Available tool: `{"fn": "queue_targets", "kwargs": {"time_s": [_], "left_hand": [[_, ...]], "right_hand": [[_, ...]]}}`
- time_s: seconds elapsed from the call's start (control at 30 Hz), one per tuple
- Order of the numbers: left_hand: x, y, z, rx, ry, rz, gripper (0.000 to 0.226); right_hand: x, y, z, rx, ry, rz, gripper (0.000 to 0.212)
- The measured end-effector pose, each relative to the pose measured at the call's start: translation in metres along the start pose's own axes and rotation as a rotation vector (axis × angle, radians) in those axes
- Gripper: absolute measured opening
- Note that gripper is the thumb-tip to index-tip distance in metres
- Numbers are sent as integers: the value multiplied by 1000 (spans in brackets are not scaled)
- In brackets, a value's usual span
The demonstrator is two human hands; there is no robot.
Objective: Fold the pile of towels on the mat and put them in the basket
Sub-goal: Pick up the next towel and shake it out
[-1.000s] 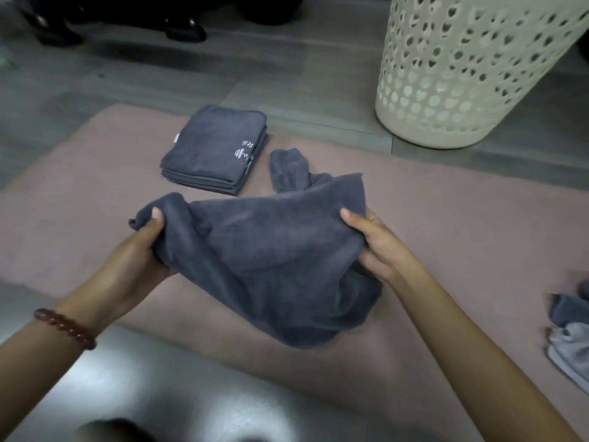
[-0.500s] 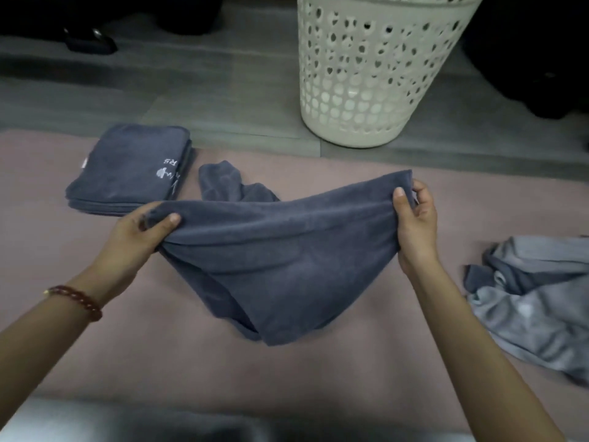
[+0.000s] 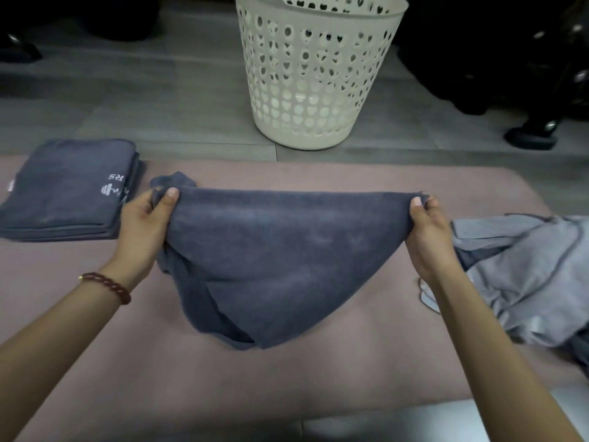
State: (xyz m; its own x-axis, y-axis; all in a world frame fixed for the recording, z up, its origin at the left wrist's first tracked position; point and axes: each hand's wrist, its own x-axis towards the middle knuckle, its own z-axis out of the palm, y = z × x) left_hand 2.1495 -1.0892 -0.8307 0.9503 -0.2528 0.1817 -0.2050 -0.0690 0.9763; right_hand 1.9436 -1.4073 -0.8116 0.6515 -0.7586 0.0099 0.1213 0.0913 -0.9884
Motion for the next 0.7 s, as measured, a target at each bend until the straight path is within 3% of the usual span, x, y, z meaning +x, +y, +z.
{"fn": "queue_targets", "kwargs": {"time_s": [0.1,0.2,0.33,0.5,0.6,0.7], "left_hand": [[5,3,-1,216,62,194,38],[6,5,-9,294,72,241,30],[3,5,-22,310,-28,182,34],[-2,-3,-38,100,-243,-75,26],[-2,-5,-43,19,-110,-115,27],[13,6,-36,55,-14,-135,31]], "right_hand": [[-2,-2,-3,-248,-119,7,10],[-5,0,-1,-283,-67,-39,19],[-7,1,9,-238,48,-87,23],[-2,1,12,-67,86,-41,12],[-4,1,16,-128,71,-7,13],[2,-16,29,-354,58,-101,21]]}}
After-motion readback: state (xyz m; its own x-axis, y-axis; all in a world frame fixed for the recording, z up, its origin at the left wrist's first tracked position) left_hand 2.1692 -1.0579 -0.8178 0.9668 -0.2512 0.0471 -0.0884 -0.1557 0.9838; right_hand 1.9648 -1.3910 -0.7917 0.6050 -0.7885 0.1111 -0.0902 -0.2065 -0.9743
